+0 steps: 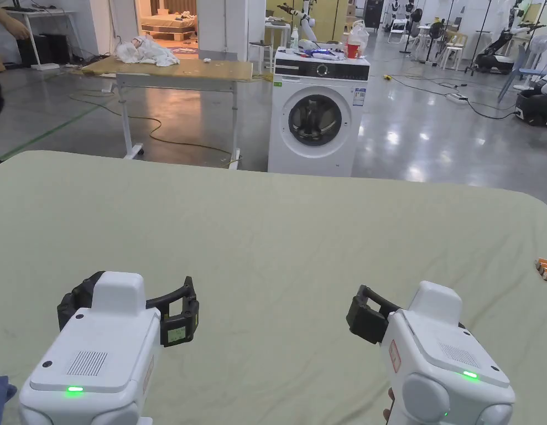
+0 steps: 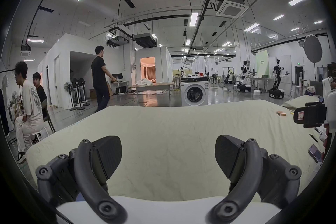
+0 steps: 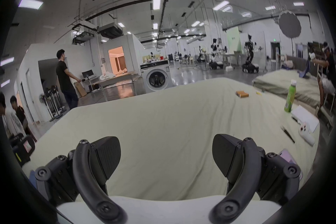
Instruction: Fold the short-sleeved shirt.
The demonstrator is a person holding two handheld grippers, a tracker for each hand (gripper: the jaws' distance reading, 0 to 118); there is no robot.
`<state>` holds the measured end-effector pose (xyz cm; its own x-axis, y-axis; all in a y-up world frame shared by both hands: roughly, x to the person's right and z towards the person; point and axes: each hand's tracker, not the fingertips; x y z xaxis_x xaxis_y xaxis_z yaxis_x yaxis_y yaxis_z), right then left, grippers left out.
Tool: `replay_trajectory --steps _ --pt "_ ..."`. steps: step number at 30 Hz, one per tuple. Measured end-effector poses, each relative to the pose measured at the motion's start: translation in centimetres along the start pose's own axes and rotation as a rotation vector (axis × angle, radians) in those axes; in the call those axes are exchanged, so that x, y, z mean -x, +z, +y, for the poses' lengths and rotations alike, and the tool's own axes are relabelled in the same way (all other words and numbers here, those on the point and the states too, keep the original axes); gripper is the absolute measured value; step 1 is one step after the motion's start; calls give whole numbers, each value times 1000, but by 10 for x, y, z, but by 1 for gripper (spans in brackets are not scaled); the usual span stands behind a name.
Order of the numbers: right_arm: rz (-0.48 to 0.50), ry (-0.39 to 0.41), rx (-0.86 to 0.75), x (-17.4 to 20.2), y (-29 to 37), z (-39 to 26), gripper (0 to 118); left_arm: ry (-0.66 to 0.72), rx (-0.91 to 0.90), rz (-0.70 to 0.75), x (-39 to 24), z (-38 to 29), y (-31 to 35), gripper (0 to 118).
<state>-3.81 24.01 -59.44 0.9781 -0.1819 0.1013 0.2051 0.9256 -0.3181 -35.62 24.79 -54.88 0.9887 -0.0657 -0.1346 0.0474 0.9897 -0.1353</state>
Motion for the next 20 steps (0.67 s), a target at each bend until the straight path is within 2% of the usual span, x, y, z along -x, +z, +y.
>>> replay_trajectory --steps 5,9,13,15,17,20 --pt "-13 -22 11 0 0 1 107 2 3 1 2 0 -1 105" --pt "-46 28 11 4 -1 1 107 -3 5 0 3 1 -1 105" --pt "-62 37 14 4 -4 2 107 0 4 5 4 1 -2 105" --pt "-59 39 22 4 -5 2 107 2 8 3 4 1 -2 105" --pt "-16 65 54 5 -5 3 107 0 8 4 4 1 -2 105" --pt "-25 72 22 9 -2 0 107 -9 13 -3 3 0 -2 105"
